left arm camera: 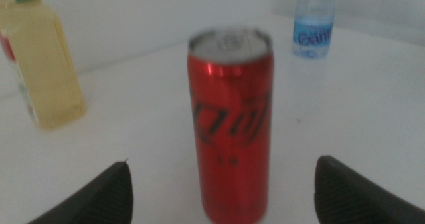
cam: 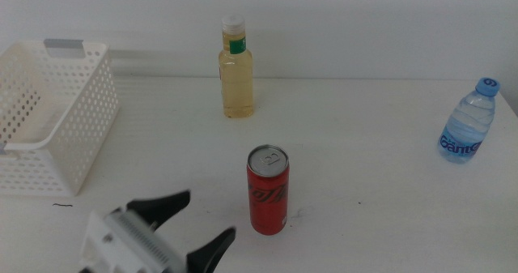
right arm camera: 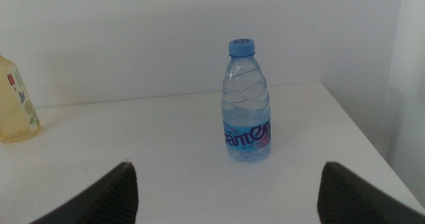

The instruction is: Use arms to grab the bottles and put them into the dustbin to the left of the table.

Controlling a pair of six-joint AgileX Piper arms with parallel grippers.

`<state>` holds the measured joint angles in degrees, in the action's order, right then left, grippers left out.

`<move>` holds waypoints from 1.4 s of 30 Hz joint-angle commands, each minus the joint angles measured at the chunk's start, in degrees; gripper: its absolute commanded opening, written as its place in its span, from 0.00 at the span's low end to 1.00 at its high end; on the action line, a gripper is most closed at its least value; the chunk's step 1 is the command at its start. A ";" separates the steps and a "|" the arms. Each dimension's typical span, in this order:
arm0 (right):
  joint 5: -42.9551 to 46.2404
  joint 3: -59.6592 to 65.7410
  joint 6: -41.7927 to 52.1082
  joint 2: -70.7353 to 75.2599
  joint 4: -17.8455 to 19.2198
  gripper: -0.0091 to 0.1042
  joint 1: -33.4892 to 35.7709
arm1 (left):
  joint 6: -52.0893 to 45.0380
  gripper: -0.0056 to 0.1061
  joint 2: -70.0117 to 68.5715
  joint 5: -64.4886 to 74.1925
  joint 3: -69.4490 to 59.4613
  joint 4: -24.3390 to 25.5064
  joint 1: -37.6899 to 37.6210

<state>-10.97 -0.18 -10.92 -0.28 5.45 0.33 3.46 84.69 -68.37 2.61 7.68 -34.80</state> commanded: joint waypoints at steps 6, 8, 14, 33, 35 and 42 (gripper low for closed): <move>0.63 0.18 0.22 0.28 0.22 0.87 -0.29 | -0.17 0.89 0.89 8.51 8.68 2.77 -0.48; 0.63 0.18 0.22 0.28 0.22 0.87 -0.29 | 0.10 0.89 3.00 7.97 10.18 3.37 -0.48; 0.63 0.18 0.22 0.28 0.22 0.87 -0.29 | 1.18 0.89 11.66 0.61 13.90 4.61 -0.48; 0.63 0.18 0.22 0.28 0.22 0.87 -0.29 | 4.59 0.89 28.59 -0.43 29.06 8.75 -0.48; 0.63 0.18 0.22 0.28 0.22 0.87 -0.29 | 4.75 0.89 29.60 -0.43 30.13 9.01 -0.48; 0.63 0.18 0.22 0.28 0.22 0.87 -0.29 | 5.17 0.89 31.64 0.16 32.75 10.11 -0.48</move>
<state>-10.97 -0.18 -10.92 -0.28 5.45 0.33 7.70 116.20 -68.09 34.85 17.34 -34.80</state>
